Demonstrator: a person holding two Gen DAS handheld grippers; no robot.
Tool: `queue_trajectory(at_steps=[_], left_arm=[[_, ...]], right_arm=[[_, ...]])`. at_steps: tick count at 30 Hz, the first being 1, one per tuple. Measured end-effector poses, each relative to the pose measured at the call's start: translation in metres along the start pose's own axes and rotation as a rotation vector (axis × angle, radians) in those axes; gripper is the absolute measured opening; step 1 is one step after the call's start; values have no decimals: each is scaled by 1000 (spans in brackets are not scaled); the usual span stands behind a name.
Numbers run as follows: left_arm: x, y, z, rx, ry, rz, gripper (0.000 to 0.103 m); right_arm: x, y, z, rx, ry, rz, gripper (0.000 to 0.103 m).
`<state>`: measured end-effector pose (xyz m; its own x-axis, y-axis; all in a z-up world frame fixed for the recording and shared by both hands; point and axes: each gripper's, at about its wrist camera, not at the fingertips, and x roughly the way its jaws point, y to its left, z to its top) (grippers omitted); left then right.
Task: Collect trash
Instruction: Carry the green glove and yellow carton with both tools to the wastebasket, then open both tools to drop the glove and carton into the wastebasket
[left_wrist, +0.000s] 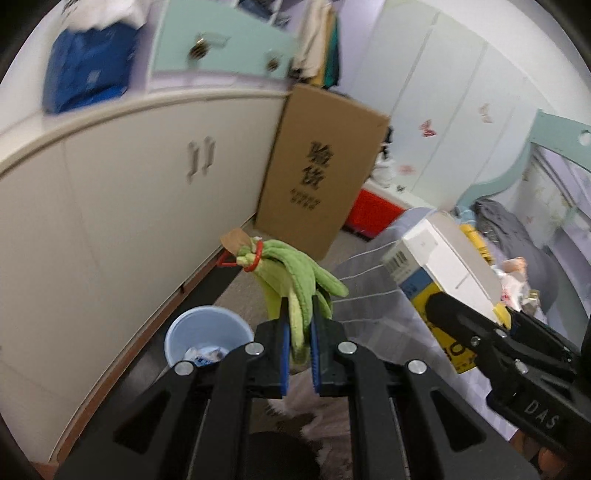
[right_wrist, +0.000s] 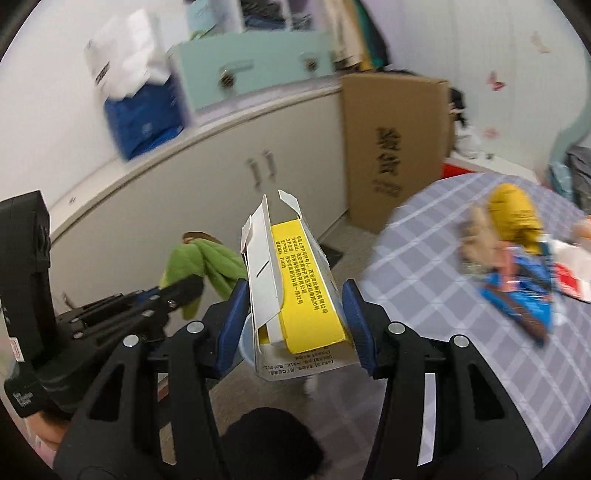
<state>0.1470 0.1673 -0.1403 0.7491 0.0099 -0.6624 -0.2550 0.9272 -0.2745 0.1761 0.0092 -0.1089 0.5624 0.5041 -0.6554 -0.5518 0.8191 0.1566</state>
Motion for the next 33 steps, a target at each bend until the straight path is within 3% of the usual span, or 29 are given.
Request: queue_trajectory(at_steps=[8, 14, 15, 17, 18, 19, 28, 33], left_arm=[[51, 56, -4, -39, 120, 88, 9], [96, 74, 17, -31, 154, 130, 11], [104, 76, 21, -30, 162, 138, 14], [116, 79, 25, -26, 198, 154, 41], [119, 80, 25, -29, 201, 169, 65], [119, 81, 24, -34, 195, 184, 70], [113, 88, 8, -31, 182, 253, 71], [106, 99, 7, -55, 172, 254, 71]], right_arm=[[80, 32, -6, -36, 112, 21, 51], [113, 23, -6, 6, 106, -29, 51], [116, 22, -7, 13, 106, -34, 51], [123, 17, -7, 22, 108, -43, 51], [125, 16, -7, 24, 111, -47, 51], [128, 16, -8, 27, 115, -47, 51], [148, 25, -16, 20, 159, -36, 51], [153, 31, -16, 12, 169, -28, 51]])
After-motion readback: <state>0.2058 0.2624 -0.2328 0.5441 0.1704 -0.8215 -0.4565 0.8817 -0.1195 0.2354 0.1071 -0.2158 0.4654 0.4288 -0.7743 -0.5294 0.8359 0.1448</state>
